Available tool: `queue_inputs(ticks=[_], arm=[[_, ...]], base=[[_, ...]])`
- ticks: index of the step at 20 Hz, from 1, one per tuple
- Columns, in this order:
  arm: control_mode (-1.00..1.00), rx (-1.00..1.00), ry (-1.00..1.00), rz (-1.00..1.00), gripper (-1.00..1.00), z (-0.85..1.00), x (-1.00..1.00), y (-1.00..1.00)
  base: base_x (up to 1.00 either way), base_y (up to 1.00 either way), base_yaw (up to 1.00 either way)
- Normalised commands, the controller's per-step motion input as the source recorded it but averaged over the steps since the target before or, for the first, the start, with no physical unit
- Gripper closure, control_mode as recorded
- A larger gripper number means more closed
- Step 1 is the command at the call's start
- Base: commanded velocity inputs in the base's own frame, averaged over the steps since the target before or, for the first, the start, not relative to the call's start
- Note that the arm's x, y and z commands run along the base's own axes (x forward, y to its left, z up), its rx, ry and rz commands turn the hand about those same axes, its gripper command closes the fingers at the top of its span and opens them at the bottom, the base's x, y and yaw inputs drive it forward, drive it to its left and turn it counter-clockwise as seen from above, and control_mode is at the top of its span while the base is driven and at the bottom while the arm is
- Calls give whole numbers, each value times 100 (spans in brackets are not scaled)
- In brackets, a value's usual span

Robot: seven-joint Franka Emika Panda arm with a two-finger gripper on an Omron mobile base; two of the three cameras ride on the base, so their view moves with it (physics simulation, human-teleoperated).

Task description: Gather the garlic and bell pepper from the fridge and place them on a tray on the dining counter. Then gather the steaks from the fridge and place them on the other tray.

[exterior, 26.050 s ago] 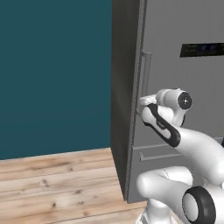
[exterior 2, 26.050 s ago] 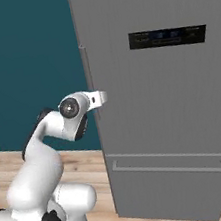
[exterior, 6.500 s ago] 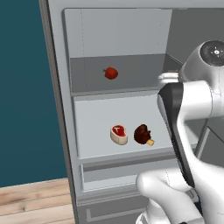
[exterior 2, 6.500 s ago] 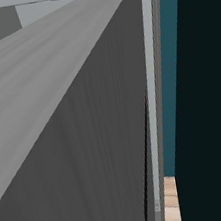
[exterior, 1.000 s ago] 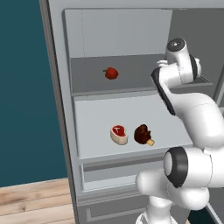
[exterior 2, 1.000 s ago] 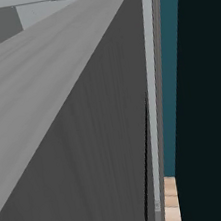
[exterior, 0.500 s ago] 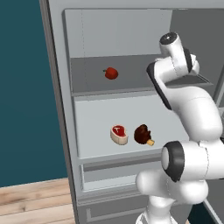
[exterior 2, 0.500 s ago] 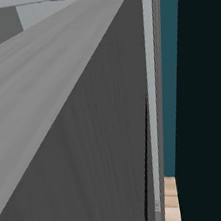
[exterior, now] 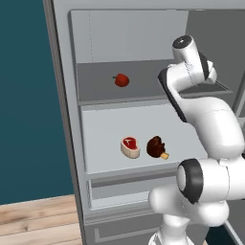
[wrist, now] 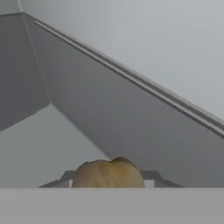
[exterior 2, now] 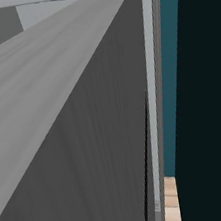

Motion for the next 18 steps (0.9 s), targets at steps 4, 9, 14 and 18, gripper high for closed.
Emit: queue_inputs(ticks=[4, 9, 14, 18], arm=[[-100, -4, -7, 1, 100, -22, -67, 64], [-100, -3, -5, 14, 100, 35, -89, 46], [-100, 0, 3, 32, 100, 33, -95, 75], [-100, 3, 11, 53, 100, 8, -68, 87]], base=[[0, 0, 0], [0, 0, 0], [0, 0, 0], [0, 0, 0]])
